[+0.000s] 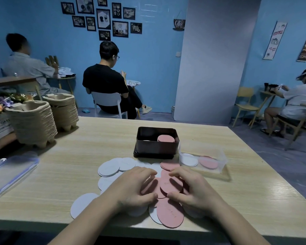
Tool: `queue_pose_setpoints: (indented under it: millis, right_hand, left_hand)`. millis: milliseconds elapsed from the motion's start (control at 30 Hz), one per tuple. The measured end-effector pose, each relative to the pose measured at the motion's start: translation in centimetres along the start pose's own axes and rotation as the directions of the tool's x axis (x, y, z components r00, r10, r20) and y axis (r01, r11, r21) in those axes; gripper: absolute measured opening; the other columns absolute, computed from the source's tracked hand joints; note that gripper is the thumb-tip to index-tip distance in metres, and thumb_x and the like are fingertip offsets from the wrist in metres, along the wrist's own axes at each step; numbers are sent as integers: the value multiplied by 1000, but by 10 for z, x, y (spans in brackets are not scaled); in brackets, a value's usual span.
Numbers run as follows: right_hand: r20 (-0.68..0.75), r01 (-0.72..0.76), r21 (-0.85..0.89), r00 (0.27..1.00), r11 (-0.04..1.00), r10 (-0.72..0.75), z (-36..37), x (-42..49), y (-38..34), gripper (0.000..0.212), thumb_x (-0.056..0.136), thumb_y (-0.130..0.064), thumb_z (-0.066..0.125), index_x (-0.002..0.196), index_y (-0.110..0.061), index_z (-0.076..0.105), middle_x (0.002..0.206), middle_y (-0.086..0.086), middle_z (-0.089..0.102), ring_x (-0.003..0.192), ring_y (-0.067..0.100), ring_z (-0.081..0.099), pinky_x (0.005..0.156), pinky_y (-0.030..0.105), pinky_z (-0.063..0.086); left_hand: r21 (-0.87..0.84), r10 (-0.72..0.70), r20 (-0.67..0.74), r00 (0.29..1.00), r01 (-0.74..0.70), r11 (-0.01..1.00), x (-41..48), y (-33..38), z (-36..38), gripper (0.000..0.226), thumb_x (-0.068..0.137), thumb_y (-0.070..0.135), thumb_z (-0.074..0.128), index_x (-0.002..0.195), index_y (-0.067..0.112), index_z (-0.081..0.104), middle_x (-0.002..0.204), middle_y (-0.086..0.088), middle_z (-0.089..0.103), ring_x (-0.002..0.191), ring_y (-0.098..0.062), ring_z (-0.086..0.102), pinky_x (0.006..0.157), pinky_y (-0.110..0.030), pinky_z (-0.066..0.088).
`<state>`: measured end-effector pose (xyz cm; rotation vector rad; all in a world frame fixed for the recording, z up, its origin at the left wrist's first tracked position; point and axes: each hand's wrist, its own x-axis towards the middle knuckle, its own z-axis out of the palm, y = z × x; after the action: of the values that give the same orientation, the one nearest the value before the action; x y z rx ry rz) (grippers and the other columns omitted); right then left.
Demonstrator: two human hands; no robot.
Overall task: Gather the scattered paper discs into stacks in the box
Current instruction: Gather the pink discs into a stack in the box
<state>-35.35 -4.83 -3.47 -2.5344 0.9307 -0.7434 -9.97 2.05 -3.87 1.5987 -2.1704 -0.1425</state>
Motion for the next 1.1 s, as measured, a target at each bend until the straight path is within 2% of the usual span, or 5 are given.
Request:
queue_pose_setpoints:
  millis: [167, 367, 567, 900, 1100]
  right_hand:
    - [-50, -1, -16, 999, 1000, 0, 3, -5, 8, 51, 78, -55, 79, 119, -31, 63, 121, -22, 59, 116, 1, 57, 97, 33, 50]
    - [-69, -4, 2, 998, 1000, 4, 3, -7, 8, 47, 78, -53, 78, 117, -29, 63, 120, -21, 60, 113, -1, 57, 97, 29, 50]
    - [-120, -8, 8, 993, 1000, 9, 2, -9, 7, 41, 79, -52, 79, 110, -31, 63, 116, -21, 62, 110, -2, 58, 94, 28, 50]
    - [-110, 51, 20, 993, 999, -48, 6, -5, 6, 44, 79, -53, 81, 111, -26, 67, 124, -17, 64, 117, 0, 60, 97, 29, 51]
    - [-112, 60, 33, 992, 998, -56, 7, -2, 9, 46, 80, -57, 80, 113, -28, 66, 120, -17, 64, 114, 1, 61, 95, 31, 52]
  left_hand:
    - [-45, 24, -27, 999, -25, 999, 7, -1, 6, 64, 75, 64, 65, 132, 37, 55, 122, 14, 63, 115, -5, 51, 98, -30, 45]
    - [-109, 36, -138, 990, -52, 993, 1, -3, 9, 47, 76, 55, 70, 116, 33, 61, 104, 22, 56, 101, 0, 52, 87, -25, 47]
    - [-119, 38, -288, 957, -75, 990, -6, -2, 9, 32, 81, 48, 68, 106, 29, 60, 106, 19, 60, 100, -5, 57, 83, -28, 52]
    - [-180, 3, -354, 935, -72, 981, -6, -3, 10, 23, 82, 43, 68, 93, 26, 58, 101, 16, 63, 99, -7, 62, 79, -34, 56]
    - [-165, 40, -400, 916, -115, 980, -5, -3, 10, 22, 85, 40, 71, 94, 26, 57, 105, 17, 64, 101, -1, 62, 83, -23, 49]
